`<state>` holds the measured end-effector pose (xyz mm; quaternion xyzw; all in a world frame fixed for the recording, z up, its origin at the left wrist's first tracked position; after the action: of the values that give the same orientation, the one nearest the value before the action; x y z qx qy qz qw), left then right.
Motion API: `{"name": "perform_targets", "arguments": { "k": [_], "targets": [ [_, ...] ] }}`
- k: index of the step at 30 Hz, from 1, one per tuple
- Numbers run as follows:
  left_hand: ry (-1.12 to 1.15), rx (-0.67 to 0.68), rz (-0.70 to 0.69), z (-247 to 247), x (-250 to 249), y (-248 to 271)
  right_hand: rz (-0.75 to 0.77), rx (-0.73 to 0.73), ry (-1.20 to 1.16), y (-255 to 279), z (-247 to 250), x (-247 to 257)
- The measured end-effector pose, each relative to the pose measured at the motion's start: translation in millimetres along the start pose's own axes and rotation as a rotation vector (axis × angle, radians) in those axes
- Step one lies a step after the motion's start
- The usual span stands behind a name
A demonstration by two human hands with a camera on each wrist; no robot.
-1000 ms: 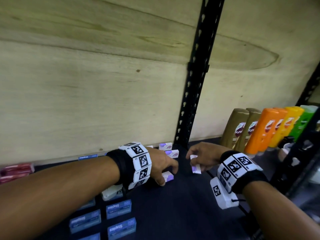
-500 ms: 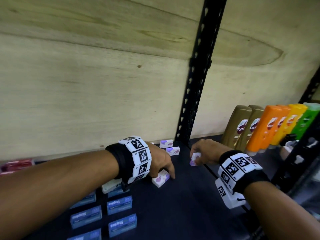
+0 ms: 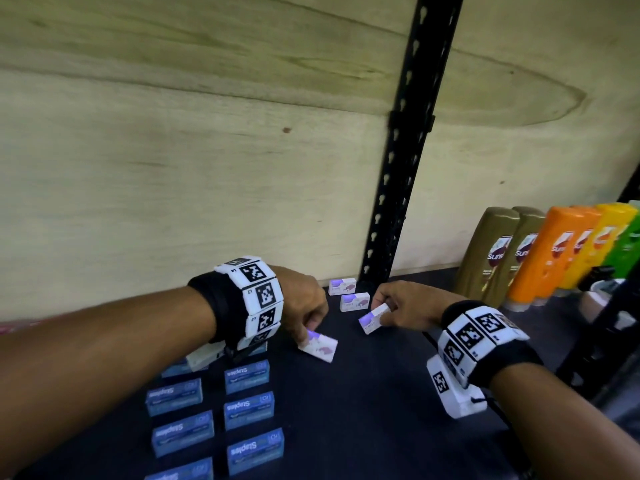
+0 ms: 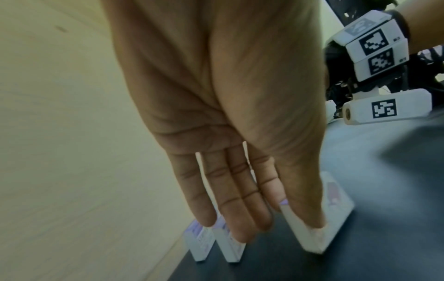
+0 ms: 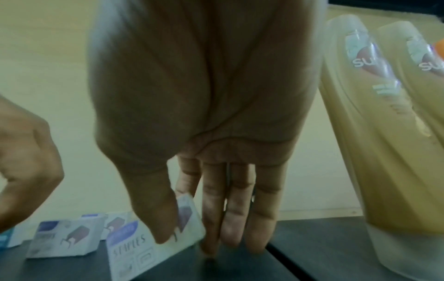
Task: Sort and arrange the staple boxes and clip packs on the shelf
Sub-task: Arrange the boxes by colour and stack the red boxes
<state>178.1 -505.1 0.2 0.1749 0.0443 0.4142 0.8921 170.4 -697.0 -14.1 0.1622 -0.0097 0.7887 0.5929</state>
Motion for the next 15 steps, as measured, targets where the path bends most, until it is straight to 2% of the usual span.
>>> {"name": "perform_targets", "arguments": {
  "k": [3, 9, 15],
  "targets": [
    [-0.009, -0.045, 0.088, 0, 6, -2, 0.016, 0.002, 0.065, -4, -2, -1],
    [-0.031, -0.085, 0.179, -1, 7, -7, 0.019, 0.007, 0.061, -8, -1, 2],
    [-0.025, -0.078, 0.181, -4, 5, -14, 0.024, 0.022, 0.097, -10, 2, 10]
  ]
}}
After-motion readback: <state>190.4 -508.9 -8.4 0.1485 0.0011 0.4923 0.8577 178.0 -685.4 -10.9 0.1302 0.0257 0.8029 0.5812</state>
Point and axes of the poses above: each hand's wrist, its own y-axis away from the middle knuckle, its own z-axis out of the back of the hand, x = y × z, the point moved 4 cm from there along -y, towards the middle knuckle, and after that the axes turned 8 degrees about z, right-handed, at the moved point
